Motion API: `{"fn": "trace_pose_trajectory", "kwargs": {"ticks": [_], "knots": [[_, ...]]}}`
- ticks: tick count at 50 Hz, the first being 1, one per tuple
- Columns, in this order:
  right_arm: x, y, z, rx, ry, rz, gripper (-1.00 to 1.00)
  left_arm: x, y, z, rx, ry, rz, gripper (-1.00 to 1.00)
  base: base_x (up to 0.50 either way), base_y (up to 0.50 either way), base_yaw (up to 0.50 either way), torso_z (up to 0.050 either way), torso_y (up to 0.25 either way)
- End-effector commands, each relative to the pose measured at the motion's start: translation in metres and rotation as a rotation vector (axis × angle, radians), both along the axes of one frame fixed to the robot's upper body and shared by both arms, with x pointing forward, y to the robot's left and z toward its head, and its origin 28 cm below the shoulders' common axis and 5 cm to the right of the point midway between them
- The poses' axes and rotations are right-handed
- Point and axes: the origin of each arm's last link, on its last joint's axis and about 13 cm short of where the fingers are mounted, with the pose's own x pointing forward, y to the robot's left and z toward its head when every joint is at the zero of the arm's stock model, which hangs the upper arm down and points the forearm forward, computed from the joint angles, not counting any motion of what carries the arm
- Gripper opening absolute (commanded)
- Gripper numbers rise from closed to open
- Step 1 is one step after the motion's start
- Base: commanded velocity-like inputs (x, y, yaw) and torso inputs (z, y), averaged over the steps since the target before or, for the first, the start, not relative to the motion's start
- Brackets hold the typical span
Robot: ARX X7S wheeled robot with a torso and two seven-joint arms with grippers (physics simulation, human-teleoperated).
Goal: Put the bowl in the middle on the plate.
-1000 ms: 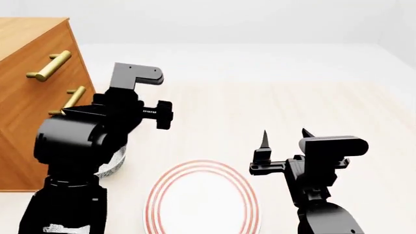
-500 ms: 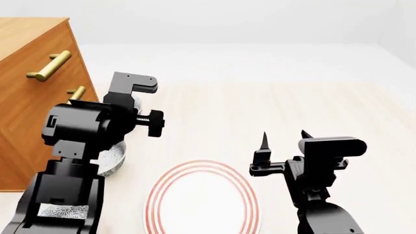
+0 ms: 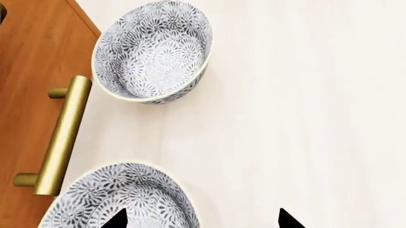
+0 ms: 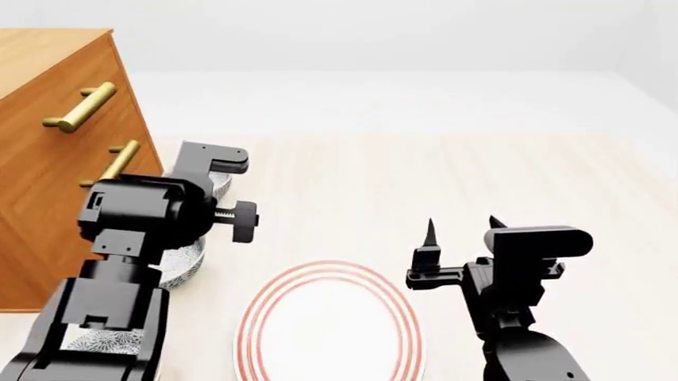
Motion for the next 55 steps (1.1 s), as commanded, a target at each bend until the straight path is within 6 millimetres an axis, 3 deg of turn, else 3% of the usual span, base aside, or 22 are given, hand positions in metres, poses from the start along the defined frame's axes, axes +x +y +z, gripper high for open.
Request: {"fn": "trace_pose_trajectory", "kwargs": {"ticks": [1,16,31,40,41,55], "knots": [[0.000,0.000,-0.001,0.001,0.004,-0.001,1.00,0.004,0.002,-0.015,-0.001,0.045,0.012,1.00,0.00,0.00,0.00,0.000,0.000],[0.000,0.000,-0.002,0.001,0.007,-0.001,1.00,0.013,0.006,-0.043,0.006,0.104,0.040,1.00,0.00,0.00,0.00,0.000,0.000],[0.000,0.000,-0.003,0.001,0.010,-0.003,1.00,0.004,0.008,-0.072,0.012,0.174,0.056,1.00,0.00,0.00,0.00,0.000,0.000],[0.000,0.001,-0.002,0.001,0.010,-0.002,1.00,0.001,0.008,-0.079,0.021,0.192,0.062,1.00,0.00,0.00,0.00,0.000,0.000],[0.000,0.000,-0.002,0.001,0.009,-0.003,1.00,0.003,0.007,-0.077,0.026,0.172,0.062,-1.00,0.00,0.00,0.00,0.000,0.000],[-0.001,0.001,0.001,0.005,0.003,-0.001,1.00,0.003,0.006,-0.071,0.033,0.134,0.025,-1.00,0.00,0.00,0.00,0.000,0.000]]}}
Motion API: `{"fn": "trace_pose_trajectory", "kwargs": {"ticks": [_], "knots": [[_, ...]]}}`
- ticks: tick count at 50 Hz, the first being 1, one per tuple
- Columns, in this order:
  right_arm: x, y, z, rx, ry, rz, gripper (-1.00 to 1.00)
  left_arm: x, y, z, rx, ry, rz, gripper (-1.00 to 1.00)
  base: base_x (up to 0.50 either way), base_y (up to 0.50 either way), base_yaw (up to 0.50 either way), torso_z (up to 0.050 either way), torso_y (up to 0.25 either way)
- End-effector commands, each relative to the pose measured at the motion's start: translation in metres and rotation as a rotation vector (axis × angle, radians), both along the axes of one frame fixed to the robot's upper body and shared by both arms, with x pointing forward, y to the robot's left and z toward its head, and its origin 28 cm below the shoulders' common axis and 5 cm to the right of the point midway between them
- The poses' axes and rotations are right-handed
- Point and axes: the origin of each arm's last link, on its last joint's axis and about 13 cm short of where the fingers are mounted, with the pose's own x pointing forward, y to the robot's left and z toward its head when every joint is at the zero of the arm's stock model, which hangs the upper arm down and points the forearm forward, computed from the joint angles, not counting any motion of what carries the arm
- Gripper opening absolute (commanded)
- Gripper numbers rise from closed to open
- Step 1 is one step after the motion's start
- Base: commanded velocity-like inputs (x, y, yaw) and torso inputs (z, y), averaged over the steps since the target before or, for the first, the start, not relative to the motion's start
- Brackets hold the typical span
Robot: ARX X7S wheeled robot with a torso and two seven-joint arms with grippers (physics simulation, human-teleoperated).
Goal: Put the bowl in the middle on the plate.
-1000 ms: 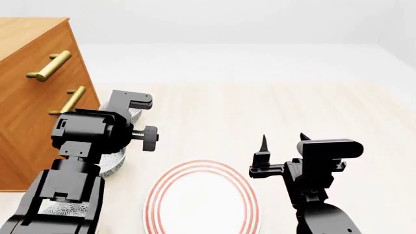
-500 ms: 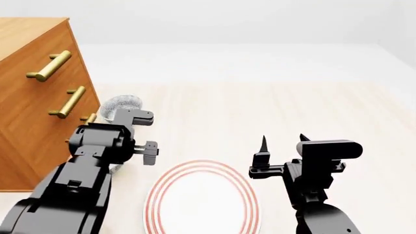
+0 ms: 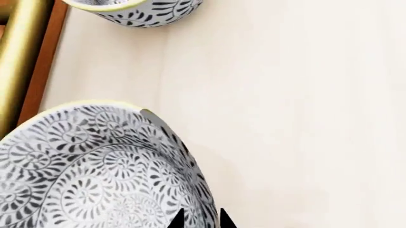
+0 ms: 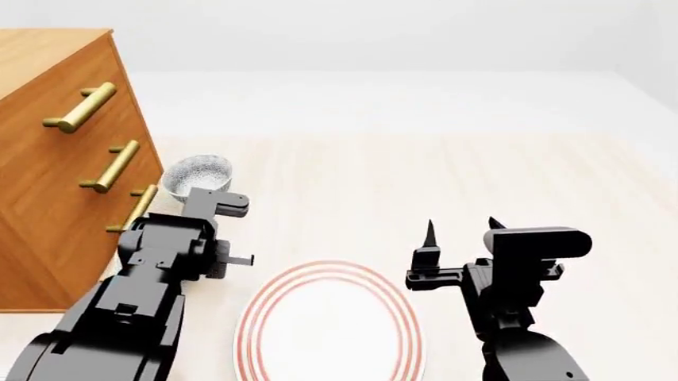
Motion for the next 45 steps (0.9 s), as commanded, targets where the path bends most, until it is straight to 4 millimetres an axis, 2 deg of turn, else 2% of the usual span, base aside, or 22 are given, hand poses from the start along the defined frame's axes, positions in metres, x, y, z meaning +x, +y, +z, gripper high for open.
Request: {"fn": "trace_pose_trajectory", "kwargs": {"ticks": [1,11,17,26,37,43,45], "knots": [[-0.001,0.000,0.001,0.001,-0.003,0.001,1.00,-0.003,-0.003,-0.003,-0.045,-0.004,-0.024,-1.00,0.00,0.00,0.00,0.000,0.000],[-0.001,0.000,0.001,0.004,-0.004,-0.002,1.00,-0.004,-0.002,0.006,-0.031,-0.044,-0.035,-1.00,0.00,0.00,0.00,0.000,0.000],[-0.001,0.000,0.001,0.004,-0.006,-0.003,1.00,-0.009,-0.003,0.042,-0.056,-0.175,-0.077,-1.00,0.00,0.00,0.00,0.000,0.000],[-0.002,-0.001,0.000,0.009,-0.006,-0.004,1.00,-0.011,-0.002,0.067,-0.054,-0.276,-0.088,-1.00,0.00,0.00,0.00,0.000,0.000],[-0.003,-0.001,0.000,0.009,-0.010,-0.007,1.00,-0.017,-0.006,0.076,-0.045,-0.324,-0.131,-1.00,0.00,0.00,0.00,0.000,0.000],[-0.003,-0.002,0.002,0.009,-0.014,-0.012,1.00,-0.035,-0.019,0.079,0.002,-0.363,-0.292,-1.00,0.00,0.00,0.00,0.000,0.000],[-0.003,-0.002,0.001,0.011,-0.015,-0.015,1.00,-0.047,-0.026,0.079,0.033,-0.388,-0.375,-1.00,0.00,0.00,0.00,0.000,0.000]]}}
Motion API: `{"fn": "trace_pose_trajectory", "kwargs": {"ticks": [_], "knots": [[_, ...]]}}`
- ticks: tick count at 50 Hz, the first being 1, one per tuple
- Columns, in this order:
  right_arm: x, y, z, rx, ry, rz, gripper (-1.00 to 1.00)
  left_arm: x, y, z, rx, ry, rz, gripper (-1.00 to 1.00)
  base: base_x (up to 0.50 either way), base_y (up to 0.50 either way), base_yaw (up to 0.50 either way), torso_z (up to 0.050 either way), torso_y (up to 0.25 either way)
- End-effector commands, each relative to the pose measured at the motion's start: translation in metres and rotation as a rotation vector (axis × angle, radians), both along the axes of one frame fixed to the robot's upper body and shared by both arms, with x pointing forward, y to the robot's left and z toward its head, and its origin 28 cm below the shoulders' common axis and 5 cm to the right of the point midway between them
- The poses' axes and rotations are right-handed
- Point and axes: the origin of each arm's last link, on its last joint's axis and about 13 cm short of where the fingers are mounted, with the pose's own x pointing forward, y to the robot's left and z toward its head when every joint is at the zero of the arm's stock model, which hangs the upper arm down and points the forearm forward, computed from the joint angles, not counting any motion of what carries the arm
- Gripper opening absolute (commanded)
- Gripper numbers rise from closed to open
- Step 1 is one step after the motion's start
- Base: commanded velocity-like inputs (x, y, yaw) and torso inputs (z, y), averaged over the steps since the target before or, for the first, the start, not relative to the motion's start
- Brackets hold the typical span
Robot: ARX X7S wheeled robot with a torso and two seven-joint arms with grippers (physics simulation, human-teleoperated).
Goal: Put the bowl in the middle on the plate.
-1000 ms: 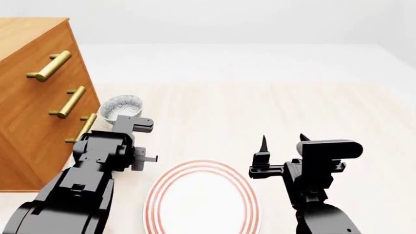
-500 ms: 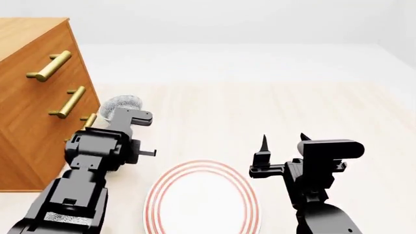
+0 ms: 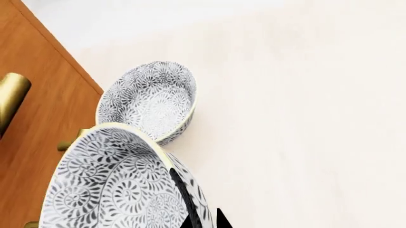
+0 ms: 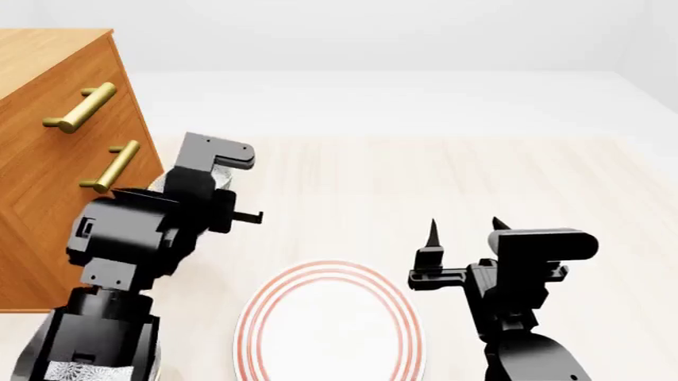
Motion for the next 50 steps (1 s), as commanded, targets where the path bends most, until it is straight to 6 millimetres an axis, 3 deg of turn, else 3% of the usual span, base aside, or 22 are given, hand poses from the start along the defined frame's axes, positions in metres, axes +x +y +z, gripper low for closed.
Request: {"fn": "trace_pose_trajectory", "kwargs": {"ticks": [1,10,23,32,39,50], "knots": [[0.000,-0.001,0.000,0.002,-0.004,-0.007,1.00,-0.028,-0.017,0.010,0.090,-0.096,-0.188,-1.00,0.00,0.00,0.00,0.000,0.000],[0.000,-0.002,0.002,0.004,-0.005,-0.013,1.00,-0.076,-0.038,0.021,0.253,-0.230,-0.467,-1.00,0.00,0.00,0.00,0.000,0.000],[0.001,-0.002,0.000,0.005,-0.004,-0.012,1.00,-0.119,-0.048,0.024,0.342,-0.292,-0.675,-1.00,0.00,0.00,0.00,0.000,0.000],[0.001,-0.002,0.001,0.007,-0.003,-0.015,1.00,-0.147,-0.058,0.012,0.420,-0.300,-0.829,-1.00,0.00,0.00,0.00,0.000,0.000],[0.000,-0.002,0.000,0.007,-0.003,-0.017,1.00,-0.161,-0.065,0.001,0.464,-0.294,-0.925,-1.00,0.00,0.00,0.00,0.000,0.000],[0.000,-0.002,0.000,0.007,-0.004,-0.015,1.00,-0.164,-0.073,-0.011,0.493,-0.284,-1.004,-1.00,0.00,0.00,0.00,0.000,0.001]]}}
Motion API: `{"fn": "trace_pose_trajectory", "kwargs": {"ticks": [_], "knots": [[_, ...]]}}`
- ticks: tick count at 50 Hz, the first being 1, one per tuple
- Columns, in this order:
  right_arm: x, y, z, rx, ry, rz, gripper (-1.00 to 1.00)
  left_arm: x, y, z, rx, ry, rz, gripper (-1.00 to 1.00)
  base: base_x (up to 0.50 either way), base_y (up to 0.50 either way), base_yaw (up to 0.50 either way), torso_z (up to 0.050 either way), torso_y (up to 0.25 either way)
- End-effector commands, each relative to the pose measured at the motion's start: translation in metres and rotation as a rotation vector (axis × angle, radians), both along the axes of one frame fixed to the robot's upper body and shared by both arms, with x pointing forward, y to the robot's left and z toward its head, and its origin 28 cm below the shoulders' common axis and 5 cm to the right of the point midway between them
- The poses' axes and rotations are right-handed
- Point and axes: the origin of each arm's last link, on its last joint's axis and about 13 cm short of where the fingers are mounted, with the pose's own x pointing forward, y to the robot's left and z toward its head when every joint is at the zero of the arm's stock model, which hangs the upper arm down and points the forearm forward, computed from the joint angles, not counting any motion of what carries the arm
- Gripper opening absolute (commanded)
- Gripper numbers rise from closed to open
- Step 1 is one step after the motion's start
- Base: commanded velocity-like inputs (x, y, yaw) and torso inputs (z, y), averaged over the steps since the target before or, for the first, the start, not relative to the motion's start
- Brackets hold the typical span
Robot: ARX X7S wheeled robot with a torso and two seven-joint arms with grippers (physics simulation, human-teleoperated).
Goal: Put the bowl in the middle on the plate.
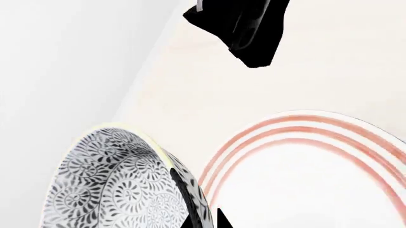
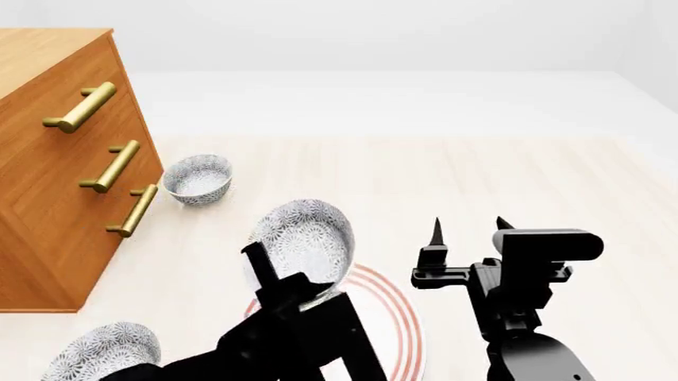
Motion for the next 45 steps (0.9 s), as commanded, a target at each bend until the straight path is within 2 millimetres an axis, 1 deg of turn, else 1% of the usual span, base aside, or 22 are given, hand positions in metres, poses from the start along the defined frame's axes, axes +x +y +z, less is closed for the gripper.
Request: {"fn": "trace_pose_trajectory", "kwargs": {"ticks": [1,12,21,26,45], "knots": [[0.000,0.000,-0.001,0.001,0.002,0.000,1.00,-0.009,-0.007,-0.010,0.045,-0.023,-0.089,-1.00,0.00,0.00,0.00,0.000,0.000],[-0.002,-0.001,0.000,0.000,0.000,-0.005,1.00,-0.002,-0.012,-0.020,0.099,-0.009,-0.113,-1.00,0.00,0.00,0.00,0.000,0.000],[-0.002,0.000,0.000,0.000,-0.003,-0.002,1.00,-0.004,-0.011,-0.026,0.127,-0.003,-0.126,-1.00,0.00,0.00,0.00,0.000,0.001],[-0.003,0.000,0.001,-0.001,-0.003,-0.004,1.00,-0.001,-0.011,-0.035,0.156,0.001,-0.122,-1.00,0.00,0.00,0.00,0.000,0.000],[-0.003,0.000,0.000,0.003,-0.005,-0.006,1.00,0.000,-0.014,-0.050,0.190,0.029,-0.143,-1.00,0.00,0.00,0.00,0.000,0.000]]}}
